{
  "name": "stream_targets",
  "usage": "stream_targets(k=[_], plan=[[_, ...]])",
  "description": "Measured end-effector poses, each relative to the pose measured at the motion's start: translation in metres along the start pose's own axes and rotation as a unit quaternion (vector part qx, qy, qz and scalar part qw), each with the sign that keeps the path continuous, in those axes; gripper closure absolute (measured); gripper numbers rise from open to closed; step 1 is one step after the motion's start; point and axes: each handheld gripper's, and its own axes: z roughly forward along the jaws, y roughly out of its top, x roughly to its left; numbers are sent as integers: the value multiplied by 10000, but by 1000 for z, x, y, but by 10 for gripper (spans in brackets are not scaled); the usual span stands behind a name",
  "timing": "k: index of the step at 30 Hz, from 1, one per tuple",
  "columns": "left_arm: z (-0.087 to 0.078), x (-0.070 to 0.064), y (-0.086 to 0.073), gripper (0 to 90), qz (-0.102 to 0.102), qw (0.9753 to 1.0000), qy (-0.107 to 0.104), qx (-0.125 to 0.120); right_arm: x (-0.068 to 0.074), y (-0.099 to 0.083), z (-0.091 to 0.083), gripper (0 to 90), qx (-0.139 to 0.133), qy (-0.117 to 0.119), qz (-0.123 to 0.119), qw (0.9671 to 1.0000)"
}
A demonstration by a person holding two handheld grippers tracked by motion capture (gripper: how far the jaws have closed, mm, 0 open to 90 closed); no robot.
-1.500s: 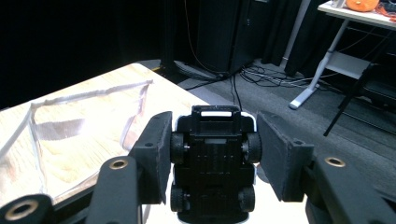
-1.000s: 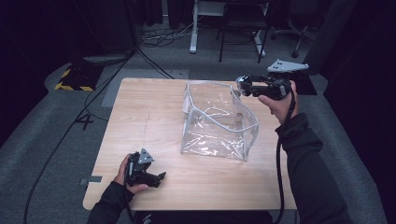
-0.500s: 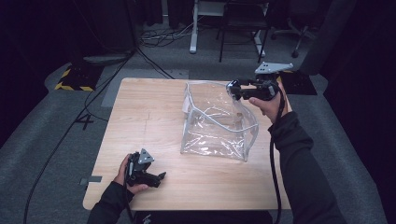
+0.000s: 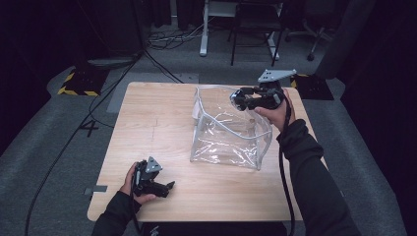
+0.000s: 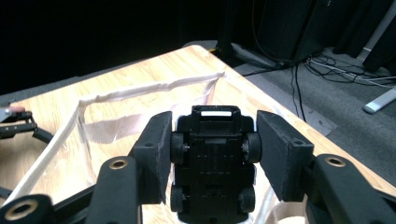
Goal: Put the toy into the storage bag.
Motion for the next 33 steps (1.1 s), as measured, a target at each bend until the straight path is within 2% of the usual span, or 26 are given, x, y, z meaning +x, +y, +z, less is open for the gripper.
stream_targets(k=[10,12,20,30,31,33], plan=[[0,0,0,15,-4,10000,6,3,4,-3,7,482,404,126,-220,9989],[0,0,0,15,0,10000,1,0,5,-3,6,482,556,116,-292,9980],[0,0,0,15,-11,10000,-2,-6,3,-9,6,482,807,229,-392,9957],[0,0,0,15,-10,10000,-2,-6,4,-17,3,481,1121,449,-577,9910],[0,0,0,15,-11,10000,-2,-6,4,-19,2,481,1205,509,-672,9891],[0,0,0,15,-11,10000,-3,-6,4,-20,1,481,1261,545,-720,9879]])
